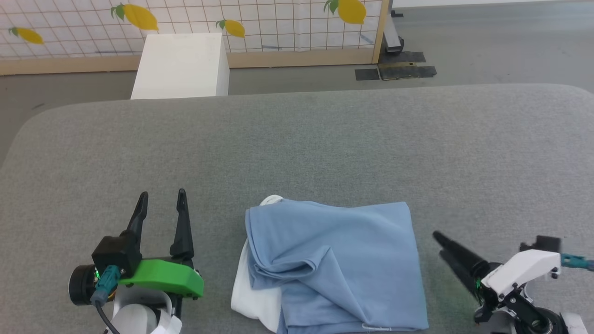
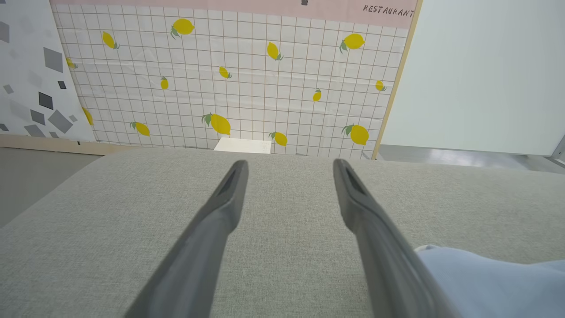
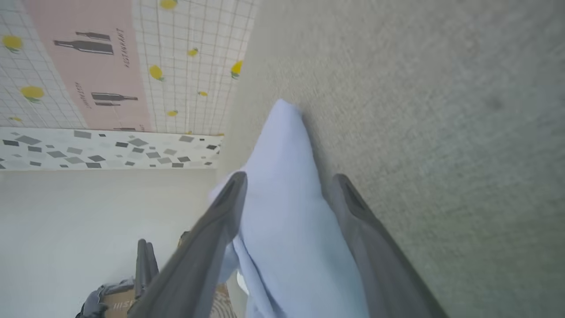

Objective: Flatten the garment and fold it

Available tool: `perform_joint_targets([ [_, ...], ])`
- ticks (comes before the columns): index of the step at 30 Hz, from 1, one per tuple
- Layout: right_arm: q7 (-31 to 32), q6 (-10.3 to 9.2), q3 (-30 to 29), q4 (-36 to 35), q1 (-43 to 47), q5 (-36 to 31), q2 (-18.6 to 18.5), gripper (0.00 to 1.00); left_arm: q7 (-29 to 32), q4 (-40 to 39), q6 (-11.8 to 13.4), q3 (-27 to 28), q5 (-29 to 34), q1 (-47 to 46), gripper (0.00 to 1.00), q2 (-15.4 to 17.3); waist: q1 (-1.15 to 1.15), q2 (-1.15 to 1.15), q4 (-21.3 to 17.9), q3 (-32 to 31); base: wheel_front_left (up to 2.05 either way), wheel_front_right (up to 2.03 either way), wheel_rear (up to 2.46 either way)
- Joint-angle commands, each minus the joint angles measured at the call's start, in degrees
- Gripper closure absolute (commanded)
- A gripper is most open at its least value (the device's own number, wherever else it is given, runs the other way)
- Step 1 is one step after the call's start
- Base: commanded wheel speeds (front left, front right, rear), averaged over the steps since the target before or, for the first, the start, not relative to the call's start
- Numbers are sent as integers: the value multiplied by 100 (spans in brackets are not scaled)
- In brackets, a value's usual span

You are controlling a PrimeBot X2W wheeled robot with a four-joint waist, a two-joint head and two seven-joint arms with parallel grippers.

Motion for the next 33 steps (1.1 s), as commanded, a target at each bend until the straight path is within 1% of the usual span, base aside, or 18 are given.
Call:
perform_joint_targets([
  [1, 340, -6, -67, 203, -207, 102, 3, 0, -26, -12, 17, 9, -12, 13, 0, -15, 0, 0, 37, 25, 0, 0, 0],
  [4, 975, -6, -211, 597, -406, -6, 3, 0, -26, -7, 21, -5, -15, 4, 0, -15, 0, 0, 85, 50, 0, 0, 0],
  [7, 1378, -6, -304, 851, -555, -297, 3, 0, -26, 1, 19, -24, -25, -8, 0, -15, 0, 0, 145, 66, 0, 0, 0],
  [10, 1749, -6, -246, 1049, -672, -501, 3, 0, -26, 14, 18, -34, -32, -21, 0, -15, 0, 0, 210, 81, 0, 0, 0],
  [15, 2016, -6, 80, 1240, -784, -698, 4, 0, -26, 13, 19, -47, -42, -31, 0, -15, 0, 0, 295, 113, 0, 0, 0],
  [21, 1983, -6, 663, 1460, -998, -634, 4, 1, -26, 23, 25, -89, -57, -51, 0, -15, 0, 0, 377, 151, 0, 0, 0],
  [22, 1946, -6, 755, 1478, -1033, -636, 4, 37, -26, 32, 24, -97, -60, -58, 0, -15, 0, 0, 394, 152, 0, 0, 0],
  [23, 1884, -6, 828, 1477, -1061, -679, 4, 66, -26, 40, 26, -105, -61, -64, 0, -15, 0, 0, 410, 151, 0, 0, 0],
  [24, 1830, -6, 880, 1464, -1075, -743, 4, 81, -26, 40, 30, -112, -63, -64, 0, -15, 0, 0, 421, 147, 0, 0, 0],
  [25, 1743, -6, 923, 1425, -1084, -852, 4, 100, -26, 29, 42, -126, -65, -52, 0, -15, 0, 0, 432, 141, 0, 0, 0],
  [28, 1589, -6, 997, 1241, -1068, -1182, 4, 100, -26, 28, 46, -108, -63, -27, 0, -15, 0, 0, 440, 129, 0, 0, 0],
  [30, 1425, -6, 1122, 992, -1040, -1695, -75, 100, -26, 10, 63, -94, -61, 2, 0, -15, 0, 0, 416, 120, 0, 0, 0],
  [33, 1207, -6, 1463, 517, -1016, -2635, -320, 100, -26, 2, 77, -26, -52, 42, 0, -15, 0, 0, 310, 115, 0, 0, 0],
])
